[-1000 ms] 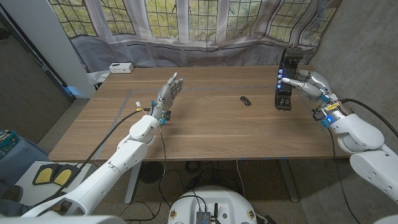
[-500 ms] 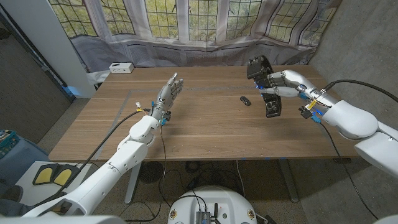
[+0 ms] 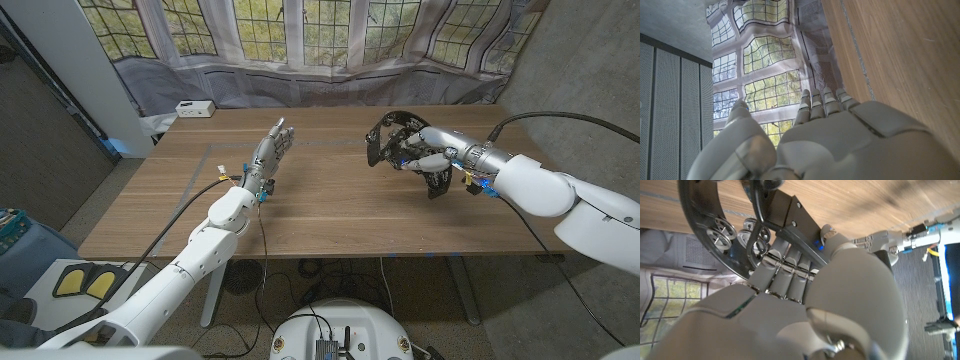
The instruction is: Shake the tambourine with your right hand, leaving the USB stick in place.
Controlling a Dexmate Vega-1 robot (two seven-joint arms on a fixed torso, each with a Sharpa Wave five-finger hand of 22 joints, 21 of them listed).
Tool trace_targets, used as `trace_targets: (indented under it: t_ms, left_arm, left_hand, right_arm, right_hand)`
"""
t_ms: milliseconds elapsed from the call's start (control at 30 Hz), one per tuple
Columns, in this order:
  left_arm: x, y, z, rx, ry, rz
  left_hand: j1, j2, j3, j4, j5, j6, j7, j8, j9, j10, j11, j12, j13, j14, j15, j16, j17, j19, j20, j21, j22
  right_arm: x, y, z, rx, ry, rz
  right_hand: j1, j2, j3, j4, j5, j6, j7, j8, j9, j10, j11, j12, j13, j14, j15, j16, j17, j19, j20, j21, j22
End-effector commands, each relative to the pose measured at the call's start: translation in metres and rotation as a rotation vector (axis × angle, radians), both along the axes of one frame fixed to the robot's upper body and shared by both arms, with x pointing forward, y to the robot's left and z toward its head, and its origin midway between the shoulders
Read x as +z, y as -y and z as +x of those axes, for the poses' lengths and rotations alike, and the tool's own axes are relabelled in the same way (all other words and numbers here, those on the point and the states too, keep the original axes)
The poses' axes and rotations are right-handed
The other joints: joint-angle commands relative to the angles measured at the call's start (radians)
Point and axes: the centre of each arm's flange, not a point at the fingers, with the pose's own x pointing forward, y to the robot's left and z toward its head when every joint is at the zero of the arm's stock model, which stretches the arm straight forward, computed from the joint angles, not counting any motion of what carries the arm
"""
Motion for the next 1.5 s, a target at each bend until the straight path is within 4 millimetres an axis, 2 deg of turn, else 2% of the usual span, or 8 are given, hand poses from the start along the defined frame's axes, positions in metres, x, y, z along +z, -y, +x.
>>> trace_targets:
  t_ms: [33, 300, 500, 767, 833, 1067, 1300, 1500]
  left_arm:
    - [0.0, 0.0, 0.0, -0.002, -0.002, -0.002]
    - [0.0, 0.002, 0.002, -0.005, -0.006, 0.004]
    - [0.001, 0.003, 0.003, -0.005, -0.015, 0.011]
    - [0.002, 0.001, 0.003, 0.006, -0.011, 0.006]
    - [0.003, 0.001, 0.003, 0.006, -0.009, 0.007]
    - [0.003, 0.001, 0.003, 0.003, -0.007, 0.002]
    - [0.004, 0.001, 0.004, 0.004, -0.003, 0.002]
    - [0.004, 0.001, 0.004, 0.003, -0.008, 0.004]
  left_hand:
    - [0.006, 0.01, 0.005, 0.001, 0.0, 0.01, 0.003, -0.001, 0.002, 0.011, 0.0, -0.003, 0.004, -0.002, -0.003, 0.0, 0.002, -0.004, 0.005, 0.001, 0.002]
    - [0.006, 0.01, 0.005, 0.001, 0.0, 0.011, 0.004, -0.001, 0.002, 0.011, 0.001, -0.003, 0.004, -0.002, -0.002, 0.0, 0.002, -0.004, 0.004, 0.001, 0.002]
    - [0.006, 0.01, 0.006, 0.001, 0.0, 0.014, 0.003, 0.0, 0.002, 0.013, 0.0, -0.003, 0.004, -0.001, -0.002, 0.001, 0.002, -0.005, 0.005, 0.001, 0.002]
    - [0.006, 0.01, 0.006, 0.001, 0.0, 0.014, 0.004, 0.0, 0.002, 0.012, 0.0, -0.003, 0.004, -0.001, -0.002, 0.001, 0.001, -0.004, 0.005, 0.001, 0.002]
    - [0.006, 0.01, 0.006, 0.0, 0.0, 0.014, 0.003, -0.001, 0.002, 0.013, -0.007, -0.003, 0.004, -0.001, -0.003, 0.001, 0.001, -0.004, 0.004, 0.002, 0.002]
    - [0.007, 0.011, 0.007, 0.0, 0.0, 0.014, 0.003, -0.001, 0.002, 0.013, -0.002, -0.003, 0.004, 0.001, -0.003, 0.001, 0.001, -0.004, 0.004, 0.002, 0.002]
    - [0.007, 0.012, 0.008, 0.0, 0.0, 0.015, 0.004, -0.001, 0.002, 0.013, 0.0, -0.003, 0.004, 0.001, -0.003, 0.001, 0.001, -0.005, 0.004, 0.002, 0.002]
    - [0.008, 0.013, 0.009, 0.0, 0.0, 0.015, 0.005, -0.001, 0.002, 0.013, 0.0, -0.003, 0.004, 0.001, -0.002, 0.001, 0.001, -0.005, 0.004, 0.002, 0.002]
  right_arm:
    - [-0.003, -0.005, 0.004, -0.083, -0.031, -0.077]
    - [-0.005, 0.011, 0.005, -0.006, 0.006, 0.07]
    - [-0.008, 0.033, 0.014, 0.132, -0.055, 0.267]
    - [-0.016, 0.059, 0.012, 0.241, 0.055, 0.528]
    - [-0.016, 0.065, 0.01, 0.256, 0.091, 0.579]
    - [-0.018, 0.086, 0.0, 0.302, 0.218, 0.763]
    - [-0.031, 0.11, -0.003, 0.335, 0.314, 1.022]
    - [-0.054, 0.131, 0.009, 0.508, 0.289, 1.345]
  right_hand:
    - [0.07, 0.079, 0.0, 0.003, 0.007, 0.088, -0.072, 0.002, 0.003, 0.007, 0.003, -0.001, 0.002, 0.002, -0.032, 0.001, 0.003, 0.0, 0.001, 0.009, 0.002]
    - [0.072, 0.08, 0.0, 0.001, 0.008, 0.089, -0.072, 0.002, 0.003, 0.008, 0.002, -0.002, 0.002, 0.006, -0.033, 0.002, 0.006, 0.002, 0.002, 0.012, 0.001]
    - [0.07, 0.081, -0.001, 0.002, 0.008, 0.086, -0.072, 0.0, 0.003, 0.004, 0.0, -0.005, 0.002, 0.006, -0.032, 0.001, 0.007, -0.001, 0.001, 0.013, 0.001]
    - [0.073, 0.082, -0.001, 0.0, 0.008, 0.085, -0.071, -0.002, 0.003, 0.002, 0.001, -0.007, 0.003, 0.003, -0.035, -0.002, 0.01, -0.005, 0.001, 0.016, 0.001]
    - [0.074, 0.081, -0.002, -0.001, 0.008, 0.086, -0.071, -0.002, 0.003, 0.002, 0.0, -0.007, 0.003, 0.004, -0.036, -0.001, 0.012, -0.005, 0.001, 0.017, 0.001]
    - [0.076, 0.083, -0.002, -0.001, 0.007, 0.085, -0.071, -0.003, 0.003, 0.003, 0.0, -0.008, 0.005, 0.004, -0.038, -0.002, 0.015, -0.007, -0.002, 0.02, 0.001]
    - [0.074, 0.084, -0.003, 0.001, 0.007, 0.085, -0.074, -0.004, 0.003, 0.001, -0.003, -0.009, 0.006, 0.004, -0.039, -0.003, 0.017, -0.008, -0.003, 0.022, 0.001]
    - [0.075, 0.084, -0.004, 0.001, 0.006, 0.083, -0.075, -0.006, 0.003, 0.002, -0.004, -0.01, 0.006, 0.006, -0.04, -0.002, 0.021, -0.008, -0.005, 0.025, 0.001]
